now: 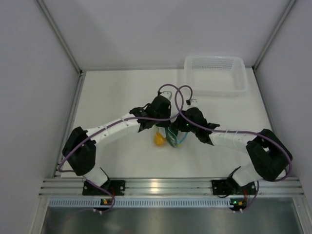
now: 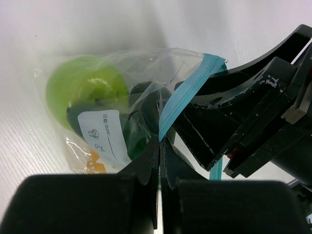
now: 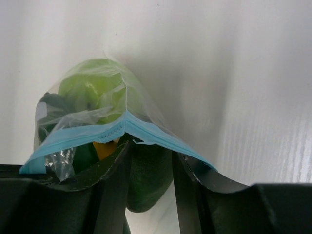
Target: Open the zip-top bag and remove the fake food
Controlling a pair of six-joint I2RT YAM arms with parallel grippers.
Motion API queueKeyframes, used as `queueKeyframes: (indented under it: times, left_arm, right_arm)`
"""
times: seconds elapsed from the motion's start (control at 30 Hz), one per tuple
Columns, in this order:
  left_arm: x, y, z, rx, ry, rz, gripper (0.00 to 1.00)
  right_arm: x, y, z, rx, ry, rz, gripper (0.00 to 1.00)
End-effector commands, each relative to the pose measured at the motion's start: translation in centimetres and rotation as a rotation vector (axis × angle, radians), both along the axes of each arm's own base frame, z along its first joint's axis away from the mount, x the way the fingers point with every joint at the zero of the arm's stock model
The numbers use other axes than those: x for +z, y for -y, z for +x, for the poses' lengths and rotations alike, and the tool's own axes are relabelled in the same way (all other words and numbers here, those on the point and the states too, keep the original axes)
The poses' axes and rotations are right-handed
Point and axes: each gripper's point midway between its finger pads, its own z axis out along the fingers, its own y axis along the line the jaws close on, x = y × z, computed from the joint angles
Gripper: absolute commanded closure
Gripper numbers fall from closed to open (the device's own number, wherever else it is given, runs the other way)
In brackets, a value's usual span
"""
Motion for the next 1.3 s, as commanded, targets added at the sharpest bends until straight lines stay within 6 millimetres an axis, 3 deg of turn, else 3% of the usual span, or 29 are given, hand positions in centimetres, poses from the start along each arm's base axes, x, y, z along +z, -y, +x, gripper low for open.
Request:
queueKeyframes:
  times: [0.0, 0.23, 0.47, 0.67, 0.9, 1.0, 1.07, 1.27]
  left_arm:
    - [-0.3, 0.1, 0.7, 0.036, 0.024, -0.019, 1.00]
    - [-1.0, -0.4, 0.7, 0.082, 0.031, -0.047, 1.00]
    - [-0.8, -0.8, 0.6, 0.116, 0.043, -0.077, 1.00]
    - [-0.9, -2.3, 1.2, 0.185, 0.082, -0.042, 1.00]
    - [-1.9, -2.7, 1.5, 0.231, 0.070, -0.032, 1.00]
    - [-2.3, -2.8, 1.6, 0.242, 0.067, -0.023, 1.00]
    - [-2.4, -3.0, 1.7, 0.252, 0.071, -0.015, 1.00]
    - [-3.0, -3.4, 1.7, 0.271, 0.072, -0.008, 1.00]
  right_arm:
    - [1.6, -1.8, 1.1, -0.030, 0.039, 0.032, 0.60]
    - [-1.7, -3.1, -0.5, -0.025, -0.035, 0.033, 0.51]
    - [-5.2, -2.8, -0.9, -0.053, -0.101, -0.019, 0.41]
    - [-5.6, -1.7, -1.3, -0.084, -0.077, -0.137, 0.38]
    - [-5.8, -1.2, -2.1, -0.074, -0.061, -0.193, 0.37]
    - [-6.0, -1.1, -2.3, -0.067, -0.061, -0.198, 0.46]
    - [-5.8, -1.0, -2.3, -0.064, -0.054, -0.197, 0.57]
    - [-3.7, -1.2, -2.3, -0.045, -0.010, -0.180, 0.73]
